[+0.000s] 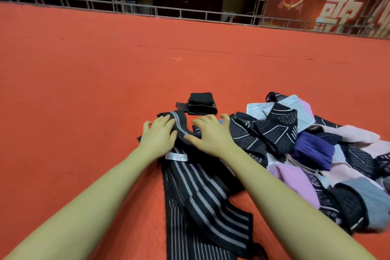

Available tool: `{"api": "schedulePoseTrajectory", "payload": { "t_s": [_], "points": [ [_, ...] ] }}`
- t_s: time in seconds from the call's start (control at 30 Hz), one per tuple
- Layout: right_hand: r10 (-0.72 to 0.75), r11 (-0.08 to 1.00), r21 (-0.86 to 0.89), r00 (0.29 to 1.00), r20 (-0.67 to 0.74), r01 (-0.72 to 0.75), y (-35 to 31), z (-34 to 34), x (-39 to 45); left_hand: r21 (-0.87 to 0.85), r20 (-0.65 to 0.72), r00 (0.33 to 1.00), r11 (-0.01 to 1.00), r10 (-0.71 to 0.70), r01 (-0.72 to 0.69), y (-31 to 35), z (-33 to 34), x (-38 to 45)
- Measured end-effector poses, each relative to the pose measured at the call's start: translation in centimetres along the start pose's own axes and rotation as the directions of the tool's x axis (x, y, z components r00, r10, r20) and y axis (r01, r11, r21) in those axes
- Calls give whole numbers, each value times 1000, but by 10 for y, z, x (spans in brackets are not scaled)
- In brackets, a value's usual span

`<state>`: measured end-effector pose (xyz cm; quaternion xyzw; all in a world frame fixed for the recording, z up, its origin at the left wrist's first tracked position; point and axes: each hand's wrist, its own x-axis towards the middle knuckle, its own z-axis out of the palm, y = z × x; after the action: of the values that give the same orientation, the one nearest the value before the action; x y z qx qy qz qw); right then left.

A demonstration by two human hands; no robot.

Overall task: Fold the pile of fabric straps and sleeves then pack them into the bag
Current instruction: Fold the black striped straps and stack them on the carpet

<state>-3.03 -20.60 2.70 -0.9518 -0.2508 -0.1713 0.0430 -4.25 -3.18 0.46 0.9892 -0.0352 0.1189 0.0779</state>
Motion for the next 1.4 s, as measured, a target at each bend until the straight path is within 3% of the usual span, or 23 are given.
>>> {"api": "schedulePoseTrajectory", "payload": {
  "t_s": [0.13, 0.2, 0.27, 0.33, 0.43, 0.5, 0.53, 0.6, 0.67, 0.77, 0.83, 0.9, 0.97, 1.07, 1.33, 1.4],
  "points": [
    [-1, 999, -32, 979, 204, 7, -17, 26, 36, 54, 120, 993, 998, -15, 8, -31, 13, 6],
    [-12, 996, -80, 972, 233, 32, -23, 40, 41, 63, 161, 987, 998, 2, -12, -40, 20, 4],
    [-64, 991, -107, 991, 118, 77, -27, 52, 42, 43, 162, 987, 999, 15, -23, -44, 25, 5],
    [-107, 988, -126, 990, -93, 94, -29, 57, 44, 31, 143, 989, 999, 31, -36, -43, 26, 10],
    [-17, 995, -96, 937, -349, -18, -21, 50, 49, 37, 118, 991, 997, 56, -61, -39, 25, 15],
    [33, 998, -31, 918, -394, -49, -12, 39, 53, 26, 130, 990, 998, 51, -55, -38, 29, 10],
    [29, 1000, 0, 943, -331, -31, -10, 33, 52, 17, 140, 990, 999, 36, -39, -38, 32, 6],
    [17, 1000, 24, 998, -60, -16, -15, 26, 45, 7, 147, 989, 1000, 1, -2, -40, 37, -1],
    [-4, 1000, -18, 988, 155, 6, -24, 33, 40, -5, 147, 989, 1000, -17, 18, -42, 41, -5],
    [26, 995, -99, 961, 275, 2, -35, 42, 38, -10, 154, 988, 1000, -16, 18, -43, 41, -6],
    [11, 988, -151, 980, 200, 19, -37, 48, 37, -15, 166, 986, 1000, -10, 12, -43, 40, -6],
    [-46, 982, -182, 999, 4, 46, -33, 54, 37, -31, 159, 987, 999, -9, 14, -44, 40, -6],
    [-20, 990, -139, 984, -174, -4, -29, 53, 40, -51, 133, 991, 999, 0, 7, -43, 39, -7],
    [24, 989, -130, 944, -330, -71, -22, 45, 43, -5, 57, 998, 999, 33, -33, -41, 36, -7],
    [100, 984, -75, 851, -515, -161, -4, 46, 27, 104, -53, 983, 980, 178, -172, -39, 41, -1],
    [131, 983, -44, 842, -523, -181, -2, 47, 24, 98, -103, 983, 985, 149, -139, -38, 50, -5]
  ]
}}
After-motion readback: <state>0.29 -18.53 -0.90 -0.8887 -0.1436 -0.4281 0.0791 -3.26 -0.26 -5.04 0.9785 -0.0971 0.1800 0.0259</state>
